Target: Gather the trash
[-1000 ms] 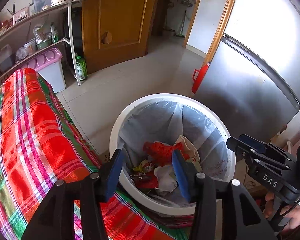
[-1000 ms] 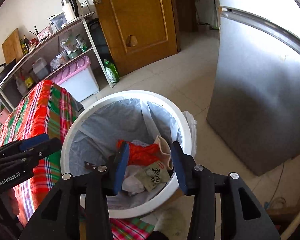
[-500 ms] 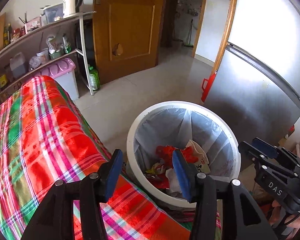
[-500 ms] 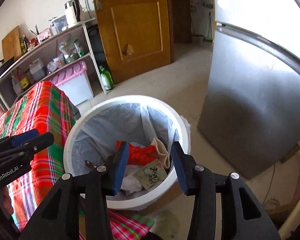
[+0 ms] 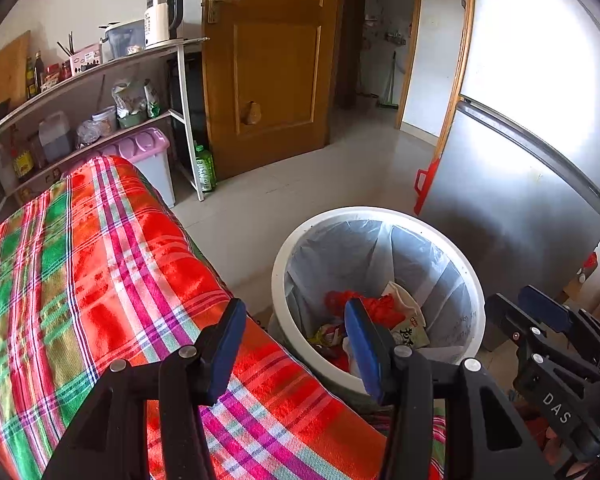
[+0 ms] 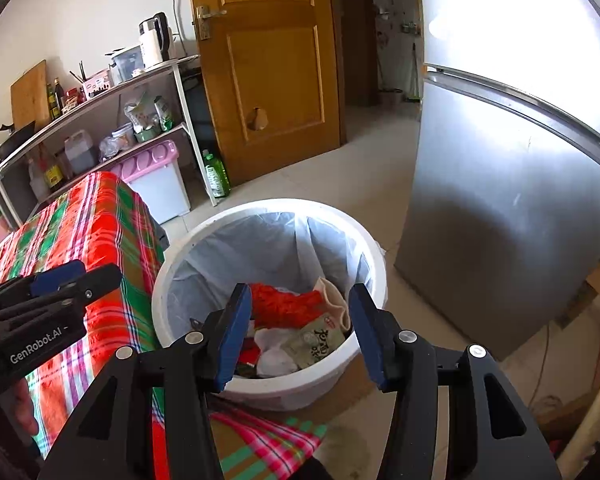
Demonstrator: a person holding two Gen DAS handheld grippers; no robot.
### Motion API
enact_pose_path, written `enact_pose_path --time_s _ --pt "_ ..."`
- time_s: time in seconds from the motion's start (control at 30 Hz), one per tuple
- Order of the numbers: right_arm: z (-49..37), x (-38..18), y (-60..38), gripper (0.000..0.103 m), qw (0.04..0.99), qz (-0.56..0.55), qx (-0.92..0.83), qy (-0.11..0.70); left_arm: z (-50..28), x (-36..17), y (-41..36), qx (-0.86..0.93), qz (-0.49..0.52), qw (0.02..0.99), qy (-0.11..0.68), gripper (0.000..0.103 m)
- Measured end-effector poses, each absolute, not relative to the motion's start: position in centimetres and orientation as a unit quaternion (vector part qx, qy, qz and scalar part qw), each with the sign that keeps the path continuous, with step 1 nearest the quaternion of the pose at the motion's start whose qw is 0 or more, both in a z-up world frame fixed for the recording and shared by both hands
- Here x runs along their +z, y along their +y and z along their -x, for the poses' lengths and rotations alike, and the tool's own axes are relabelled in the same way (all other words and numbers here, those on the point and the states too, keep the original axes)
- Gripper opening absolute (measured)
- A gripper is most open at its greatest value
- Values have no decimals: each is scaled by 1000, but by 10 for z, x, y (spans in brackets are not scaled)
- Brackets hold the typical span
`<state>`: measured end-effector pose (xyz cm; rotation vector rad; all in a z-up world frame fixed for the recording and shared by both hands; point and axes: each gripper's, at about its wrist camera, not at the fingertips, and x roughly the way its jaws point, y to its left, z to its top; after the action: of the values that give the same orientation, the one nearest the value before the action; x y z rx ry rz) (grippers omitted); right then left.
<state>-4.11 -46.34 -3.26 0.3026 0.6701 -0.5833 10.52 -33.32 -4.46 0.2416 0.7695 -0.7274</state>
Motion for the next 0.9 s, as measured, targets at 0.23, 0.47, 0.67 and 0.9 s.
enact_pose_path --time_s 0.23,0.47,0.67,0.9 --pt "41 -34 -462 52 889 -148 -286 325 -103 -42 -330 -345 -109 859 363 51" --pt "41 -37 -460 52 887 -151 -289 327 -100 -43 -331 -346 -116 857 363 51" --pt "42 -37 -460 52 886 -151 -292 327 -99 -43 -330 -345 -116 857 364 51" --pt "43 -36 -461 52 885 -156 -293 327 -99 -42 -329 -341 -115 858 367 51"
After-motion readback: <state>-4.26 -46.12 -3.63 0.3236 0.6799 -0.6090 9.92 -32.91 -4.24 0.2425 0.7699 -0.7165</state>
